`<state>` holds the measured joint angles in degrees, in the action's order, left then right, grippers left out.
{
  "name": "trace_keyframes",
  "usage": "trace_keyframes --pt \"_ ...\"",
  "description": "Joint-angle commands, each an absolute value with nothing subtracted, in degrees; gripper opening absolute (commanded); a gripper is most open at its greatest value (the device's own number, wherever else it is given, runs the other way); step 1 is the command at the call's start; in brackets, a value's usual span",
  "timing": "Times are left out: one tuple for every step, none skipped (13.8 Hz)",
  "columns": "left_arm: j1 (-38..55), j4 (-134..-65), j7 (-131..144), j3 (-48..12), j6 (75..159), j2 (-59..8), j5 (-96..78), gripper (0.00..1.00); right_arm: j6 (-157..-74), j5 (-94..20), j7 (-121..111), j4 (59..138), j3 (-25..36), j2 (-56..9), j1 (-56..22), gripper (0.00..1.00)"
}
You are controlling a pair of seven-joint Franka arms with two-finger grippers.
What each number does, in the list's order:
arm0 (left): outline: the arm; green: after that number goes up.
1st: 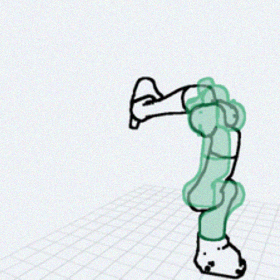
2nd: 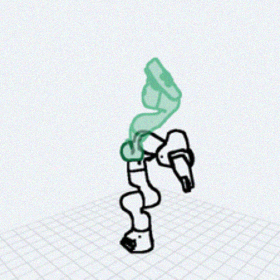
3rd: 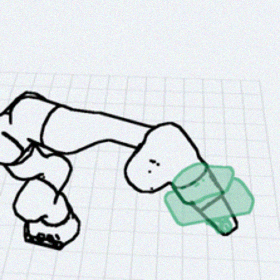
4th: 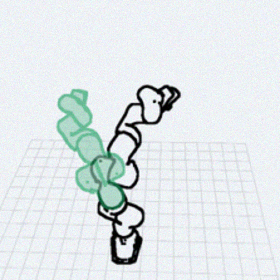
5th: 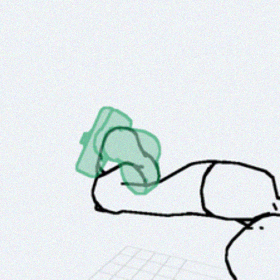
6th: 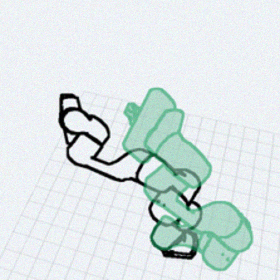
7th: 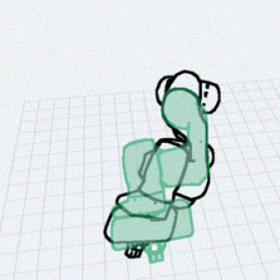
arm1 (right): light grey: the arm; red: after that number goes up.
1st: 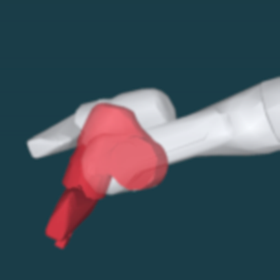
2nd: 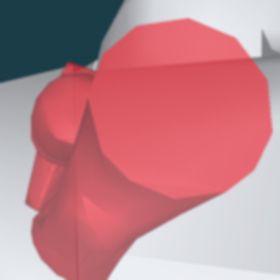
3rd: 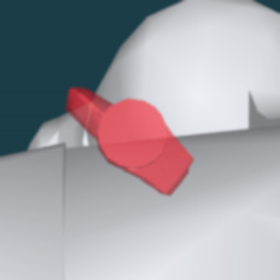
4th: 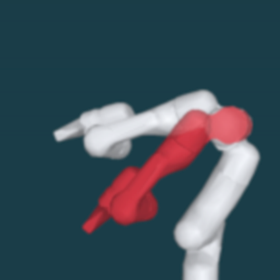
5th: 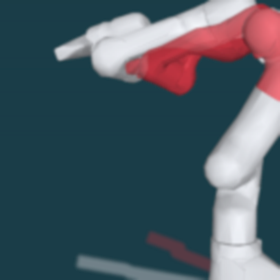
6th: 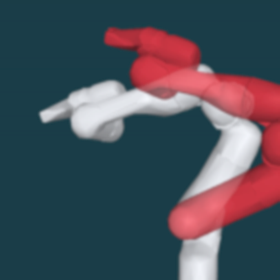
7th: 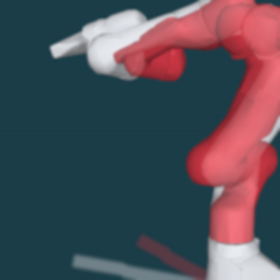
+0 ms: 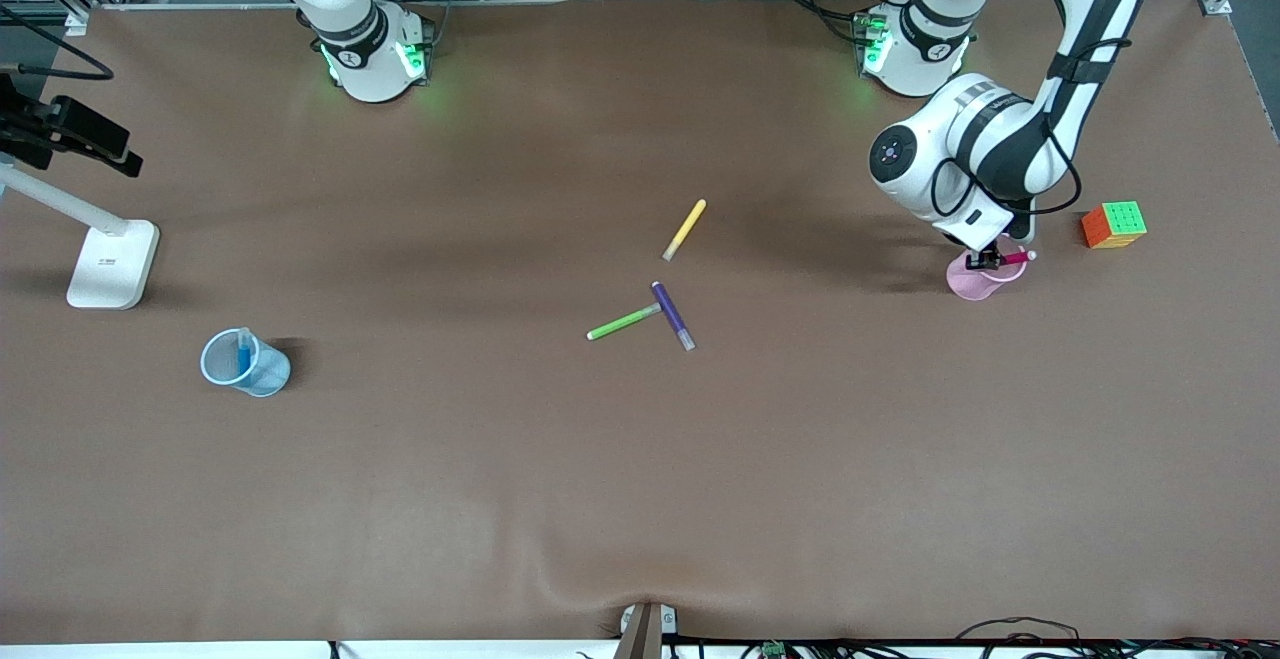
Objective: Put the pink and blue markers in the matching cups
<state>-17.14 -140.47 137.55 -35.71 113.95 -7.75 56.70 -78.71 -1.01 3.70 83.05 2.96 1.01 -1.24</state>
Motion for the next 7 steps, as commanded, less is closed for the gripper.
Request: trace_keyframes --pt "-16.1 -138.3 138.3 -36.6 109.8 -8.6 57.5 1.00 -80.0 -0.2 -3.0 85.8 2.6 3.2 2.7 1.00" --pt "-16.1 -137.8 138.3 -36.9 108.9 -8.6 57.5 1.00 -79.9 -0.3 -4.3 85.8 2.6 3.3 3.2 1.00" --pt "-15.8 -137.4 138.2 -37.0 108.0 -8.4 57.4 1.00 -79.8 -0.3 -4.4 85.7 2.6 3.3 3.3 1.00" --pt "-15.8 -136.9 137.8 -38.0 106.6 -8.0 57.4 1.00 -79.8 -0.3 -4.4 85.6 2.5 3.3 3.2 1.00" --pt "-16.0 -135.9 136.6 -39.5 104.1 -7.7 57.4 1.00 -79.5 -0.3 -4.3 85.6 2.5 3.4 3.1 1.00" --pt "-16.0 -134.6 135.5 -40.1 102.1 -7.7 57.2 1.00 -79.5 -0.3 -4.3 85.6 2.5 3.4 3.1 1.00" --pt "-16.0 -133.2 134.8 -40.6 101.2 -7.6 55.4 1.00 -79.5 -0.4 -4.2 85.7 2.5 3.4 3.1 1.00"
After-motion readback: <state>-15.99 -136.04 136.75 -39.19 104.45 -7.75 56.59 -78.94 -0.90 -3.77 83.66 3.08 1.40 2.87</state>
